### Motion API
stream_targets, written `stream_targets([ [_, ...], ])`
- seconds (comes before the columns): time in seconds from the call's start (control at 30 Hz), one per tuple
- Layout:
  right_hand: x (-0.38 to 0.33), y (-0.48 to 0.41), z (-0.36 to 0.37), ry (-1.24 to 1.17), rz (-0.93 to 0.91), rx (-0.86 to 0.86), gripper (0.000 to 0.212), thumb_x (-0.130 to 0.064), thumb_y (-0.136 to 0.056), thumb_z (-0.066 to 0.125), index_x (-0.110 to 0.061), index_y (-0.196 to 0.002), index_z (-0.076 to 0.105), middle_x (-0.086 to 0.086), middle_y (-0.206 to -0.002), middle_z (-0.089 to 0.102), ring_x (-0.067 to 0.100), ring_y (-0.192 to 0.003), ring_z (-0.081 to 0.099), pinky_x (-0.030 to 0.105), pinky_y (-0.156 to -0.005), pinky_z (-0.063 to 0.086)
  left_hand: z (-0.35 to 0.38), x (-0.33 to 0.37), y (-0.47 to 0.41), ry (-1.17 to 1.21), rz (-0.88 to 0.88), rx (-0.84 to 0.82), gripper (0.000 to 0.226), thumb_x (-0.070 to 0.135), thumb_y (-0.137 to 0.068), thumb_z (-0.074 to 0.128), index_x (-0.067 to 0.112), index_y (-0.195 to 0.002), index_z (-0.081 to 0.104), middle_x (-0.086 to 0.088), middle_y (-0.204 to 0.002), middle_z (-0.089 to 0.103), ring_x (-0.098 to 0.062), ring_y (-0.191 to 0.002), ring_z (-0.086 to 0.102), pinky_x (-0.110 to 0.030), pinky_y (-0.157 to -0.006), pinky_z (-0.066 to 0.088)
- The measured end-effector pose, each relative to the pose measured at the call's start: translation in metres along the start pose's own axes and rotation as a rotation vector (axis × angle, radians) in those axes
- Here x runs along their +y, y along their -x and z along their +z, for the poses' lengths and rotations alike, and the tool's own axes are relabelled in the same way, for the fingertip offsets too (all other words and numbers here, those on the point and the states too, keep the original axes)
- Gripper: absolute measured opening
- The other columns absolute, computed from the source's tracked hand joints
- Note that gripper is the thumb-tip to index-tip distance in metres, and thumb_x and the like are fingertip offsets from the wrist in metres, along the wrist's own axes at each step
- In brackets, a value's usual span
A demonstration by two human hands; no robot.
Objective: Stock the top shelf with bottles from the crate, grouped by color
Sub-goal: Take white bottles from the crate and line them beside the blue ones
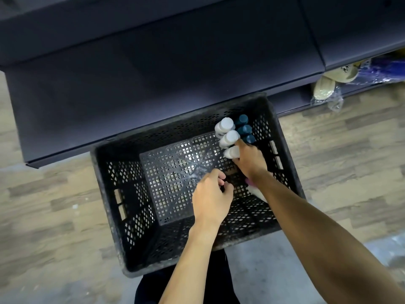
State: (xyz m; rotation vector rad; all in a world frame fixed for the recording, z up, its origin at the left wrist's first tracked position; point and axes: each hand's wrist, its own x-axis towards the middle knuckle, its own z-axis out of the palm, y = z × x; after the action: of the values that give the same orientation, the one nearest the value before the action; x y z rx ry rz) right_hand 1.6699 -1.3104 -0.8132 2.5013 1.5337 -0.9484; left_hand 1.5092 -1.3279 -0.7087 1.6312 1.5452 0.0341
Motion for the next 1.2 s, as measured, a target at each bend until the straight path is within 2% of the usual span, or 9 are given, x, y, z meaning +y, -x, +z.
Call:
stream_targets([
  [0.27,0.002,-0.009,0.008,-0.017,-0.029,-0.07,0.045,-0.007,-0.088,0.064,-0.019,-0.13,0.053,0.01,-0.114,0.067,0.029,-0.105,0.065,0.04,-0.086,0.054,-0.001,-0.008,-0.012,-0.006,0.063,-0.003,0.014,0.026,-0.087,0.063,0.026,-0.101,0.062,0.015,-0.089,0.062,-0.002,-0.079,0.059,-0.028,-0.071,0.054],
  [0.43,-0.002,-0.001,-0.011,0.034,-0.058,-0.002,0.04,-0.03,-0.081,0.07,-0.026,-0.119,0.059,0.003,-0.102,0.069,0.027,-0.092,0.066,0.035,-0.072,0.05,-0.01,-0.006,-0.009,-0.004,0.048,0.0,0.012,0.026,-0.087,0.062,0.026,-0.099,0.061,0.014,-0.089,0.062,-0.004,-0.079,0.06,-0.03,-0.07,0.054],
  [0.53,-0.004,0.011,-0.039,-0.021,-0.074,-0.039,0.042,-0.045,-0.076,0.071,-0.031,-0.115,0.06,-0.002,-0.101,0.068,0.023,-0.092,0.063,0.034,-0.073,0.049,-0.022,0.001,0.001,-0.009,0.039,-0.02,0.012,0.025,-0.086,0.061,0.025,-0.098,0.06,0.011,-0.088,0.063,-0.008,-0.08,0.06,-0.033,-0.071,0.053],
  [0.67,-0.011,0.042,-0.095,-0.282,-0.174,0.009,0.051,-0.039,-0.065,0.086,-0.027,-0.108,0.063,-0.01,-0.097,0.066,0.012,-0.089,0.06,0.033,-0.079,0.048,-0.049,0.024,0.02,-0.021,0.058,-0.016,0.009,0.025,-0.086,0.06,0.024,-0.096,0.059,0.01,-0.086,0.062,-0.011,-0.078,0.06,-0.035,-0.071,0.053],
  [0.8,-0.032,0.074,-0.164,-0.377,-0.306,0.014,0.049,-0.028,-0.063,0.09,-0.024,-0.105,0.065,-0.013,-0.095,0.067,0.008,-0.088,0.063,0.038,-0.084,0.053,-0.088,0.057,0.041,-0.016,0.118,0.027,0.006,0.025,-0.084,0.058,0.023,-0.09,0.058,0.008,-0.083,0.062,-0.014,-0.077,0.06,-0.039,-0.073,0.053],
  [0.9,-0.05,0.096,-0.22,-0.399,-0.382,0.025,0.047,-0.027,-0.064,0.091,-0.021,-0.104,0.067,-0.011,-0.094,0.069,0.008,-0.088,0.066,0.032,-0.081,0.056,-0.12,0.085,0.056,-0.037,0.167,0.079,0.007,0.025,-0.084,0.057,0.023,-0.091,0.057,0.008,-0.085,0.062,-0.015,-0.079,0.06,-0.039,-0.073,0.052],
  [1.0,-0.072,0.13,-0.279,-0.395,-0.453,0.053,0.041,-0.034,-0.066,0.09,-0.029,-0.1,0.066,-0.016,-0.09,0.069,0.0,-0.083,0.065,0.014,-0.074,0.048,-0.155,0.11,0.075,-0.024,0.224,0.143,0.006,0.028,-0.084,0.057,0.026,-0.09,0.056,0.01,-0.084,0.06,-0.011,-0.079,0.058,-0.035,-0.071,0.051],
  [1.13,-0.1,0.172,-0.348,-0.342,-0.502,0.115,0.04,-0.039,-0.07,0.086,-0.03,-0.103,0.067,-0.012,-0.091,0.07,0.001,-0.08,0.063,0.022,-0.073,0.05,-0.204,0.138,0.098,-0.032,0.318,0.241,0.004,0.026,-0.084,0.055,0.025,-0.088,0.055,0.01,-0.083,0.06,-0.011,-0.078,0.056,-0.031,-0.067,0.048],
  [1.2,-0.112,0.189,-0.379,-0.319,-0.526,0.146,0.039,-0.041,-0.071,0.085,-0.03,-0.103,0.067,-0.015,-0.09,0.069,-0.002,-0.08,0.062,0.019,-0.07,0.048,-0.23,0.153,0.106,-0.066,0.37,0.279,0.006,0.027,-0.083,0.054,0.026,-0.089,0.056,0.01,-0.085,0.06,-0.011,-0.081,0.056,-0.03,-0.066,0.046],
])
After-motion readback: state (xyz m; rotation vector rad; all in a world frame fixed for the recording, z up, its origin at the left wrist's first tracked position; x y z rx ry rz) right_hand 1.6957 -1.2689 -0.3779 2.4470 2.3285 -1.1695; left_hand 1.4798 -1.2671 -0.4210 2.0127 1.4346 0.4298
